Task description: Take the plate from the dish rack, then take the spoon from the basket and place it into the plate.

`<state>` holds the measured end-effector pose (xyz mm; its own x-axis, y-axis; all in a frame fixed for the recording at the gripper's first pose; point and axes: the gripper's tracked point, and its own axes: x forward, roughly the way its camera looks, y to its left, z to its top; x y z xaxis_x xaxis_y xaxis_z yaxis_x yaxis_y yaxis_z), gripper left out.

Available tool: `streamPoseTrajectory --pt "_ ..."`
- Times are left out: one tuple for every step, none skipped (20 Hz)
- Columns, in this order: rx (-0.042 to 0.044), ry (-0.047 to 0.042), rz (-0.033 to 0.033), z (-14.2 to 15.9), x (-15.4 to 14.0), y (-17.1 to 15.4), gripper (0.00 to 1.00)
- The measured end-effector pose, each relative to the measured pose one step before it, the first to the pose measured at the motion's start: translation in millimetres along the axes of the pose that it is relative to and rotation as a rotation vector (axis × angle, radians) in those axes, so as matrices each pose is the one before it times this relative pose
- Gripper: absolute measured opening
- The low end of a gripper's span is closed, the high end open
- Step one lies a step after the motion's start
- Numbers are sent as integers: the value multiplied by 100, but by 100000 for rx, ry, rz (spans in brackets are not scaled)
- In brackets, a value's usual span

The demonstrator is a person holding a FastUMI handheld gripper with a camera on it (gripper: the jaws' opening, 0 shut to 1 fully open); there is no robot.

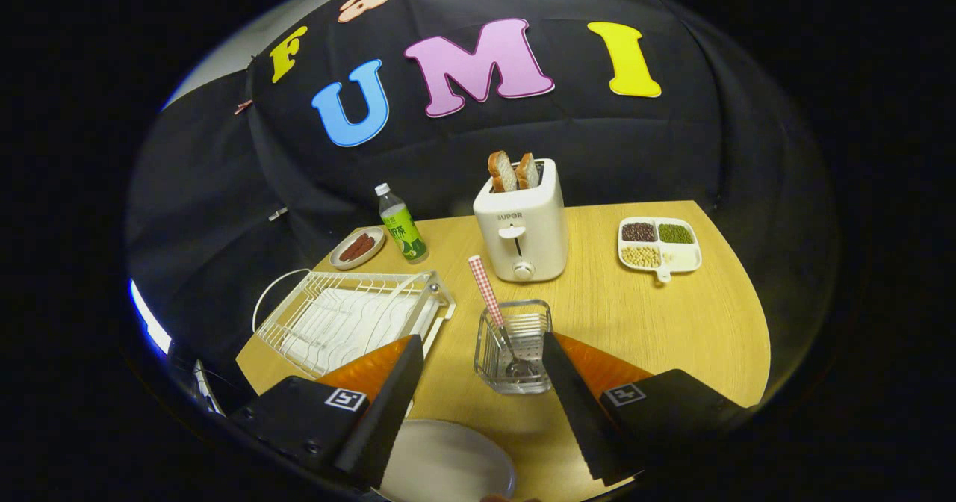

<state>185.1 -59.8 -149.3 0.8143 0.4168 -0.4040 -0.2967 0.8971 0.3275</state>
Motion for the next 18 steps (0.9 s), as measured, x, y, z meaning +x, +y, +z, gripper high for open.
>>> streamPoseTrajectory --pt "-708 -2046 -127 954 725 17 99" --pt "-587 -2283 72 990 1071 58 99" --pt "-437 -648 180 365 662 58 99" --pt "-777 -212 78 334 810 51 99" --pt "-1127 -308 64 204 832 98 99" --pt "-1872 -495 234 256 926 59 99" --pt "-2239 -694 -219 222 730 -15 99" --pt "-3174 -663 -832 206 935 -158 99" --pt "-2643 387 -546 -109 893 -174 99" --pt "-2116 831 -185 -310 801 30 99" --pt "-1730 974 -55 -231 819 9 99" --pt "-1872 1201 -408 -318 897 17 99" --pt "-2031 1122 -633 -341 888 -108 99" --pt "-1694 1289 -164 -327 740 24 99" --pt "-1055 1573 631 -400 840 156 99" --pt "-619 1792 447 -407 757 286 96" --pt "-353 1579 -268 -289 693 0 91" --pt "72 1391 -569 -327 552 -98 71"
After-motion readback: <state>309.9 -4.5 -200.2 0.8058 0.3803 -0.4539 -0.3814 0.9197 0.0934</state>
